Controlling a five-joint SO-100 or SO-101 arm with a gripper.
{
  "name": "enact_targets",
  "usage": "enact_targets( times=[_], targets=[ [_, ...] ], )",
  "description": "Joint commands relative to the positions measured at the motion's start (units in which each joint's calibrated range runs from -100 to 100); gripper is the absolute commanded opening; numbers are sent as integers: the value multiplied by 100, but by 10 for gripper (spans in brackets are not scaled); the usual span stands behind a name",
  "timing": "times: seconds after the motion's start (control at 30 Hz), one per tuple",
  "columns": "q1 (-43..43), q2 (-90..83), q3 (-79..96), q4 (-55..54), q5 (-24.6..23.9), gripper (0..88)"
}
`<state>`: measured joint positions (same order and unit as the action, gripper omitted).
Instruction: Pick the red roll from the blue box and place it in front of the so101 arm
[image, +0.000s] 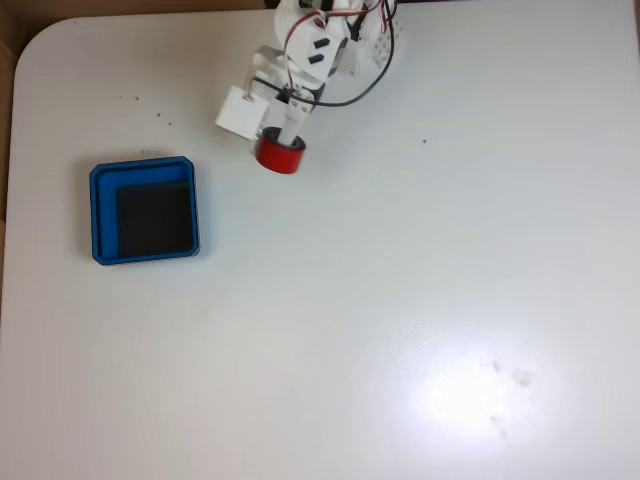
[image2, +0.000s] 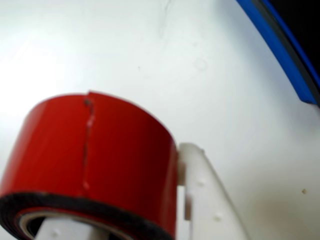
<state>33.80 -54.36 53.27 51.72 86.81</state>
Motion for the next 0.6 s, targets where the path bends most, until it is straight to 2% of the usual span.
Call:
enact_targets(
  times=[0.0, 0.1, 0.23, 0.57],
  targets=[
    [-1167, -241, 405, -49, 40, 5],
    [-2046, -233, 513, -40, 31, 5],
    [-2740, -49, 522, -40, 31, 5],
    [-2876, 1648, 486, -65, 31, 5]
  ],
)
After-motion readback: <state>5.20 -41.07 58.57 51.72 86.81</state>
